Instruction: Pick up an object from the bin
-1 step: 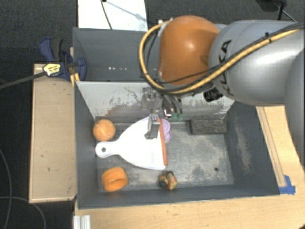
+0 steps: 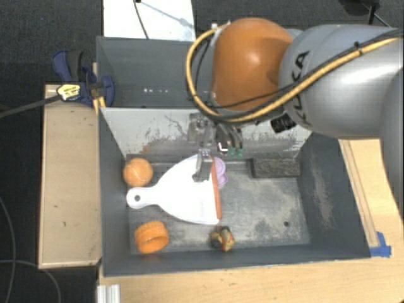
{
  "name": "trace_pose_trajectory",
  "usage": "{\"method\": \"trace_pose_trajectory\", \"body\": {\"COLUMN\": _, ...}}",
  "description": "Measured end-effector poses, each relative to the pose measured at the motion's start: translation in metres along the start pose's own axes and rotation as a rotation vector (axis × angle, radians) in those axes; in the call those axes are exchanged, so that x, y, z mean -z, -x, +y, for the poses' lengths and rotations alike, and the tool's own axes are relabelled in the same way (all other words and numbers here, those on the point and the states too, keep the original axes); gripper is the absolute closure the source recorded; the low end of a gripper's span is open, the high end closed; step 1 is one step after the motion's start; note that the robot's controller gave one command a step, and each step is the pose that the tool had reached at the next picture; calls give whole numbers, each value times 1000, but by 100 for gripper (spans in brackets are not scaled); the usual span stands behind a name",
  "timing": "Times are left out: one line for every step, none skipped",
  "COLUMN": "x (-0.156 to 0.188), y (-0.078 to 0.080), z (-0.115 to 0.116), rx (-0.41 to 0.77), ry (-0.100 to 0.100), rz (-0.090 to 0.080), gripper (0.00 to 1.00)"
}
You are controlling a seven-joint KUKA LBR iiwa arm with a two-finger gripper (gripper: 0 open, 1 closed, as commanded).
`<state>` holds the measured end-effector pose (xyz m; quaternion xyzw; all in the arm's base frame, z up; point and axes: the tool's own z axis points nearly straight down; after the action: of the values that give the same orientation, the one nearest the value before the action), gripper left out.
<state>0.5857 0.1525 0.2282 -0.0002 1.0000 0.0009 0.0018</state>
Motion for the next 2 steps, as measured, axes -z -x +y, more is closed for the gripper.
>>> {"method": "trace_pose_trajectory", "body": {"x": -49, "y": 4, "z": 0, "rx": -61, "ry": 1, "rz": -6, "gripper": 0}}
{"method": "trace_pose_trajectory", "body": {"x": -107, "y": 3, "z": 12, "rx": 13, "ry": 0, "rz": -1, "gripper": 0}}
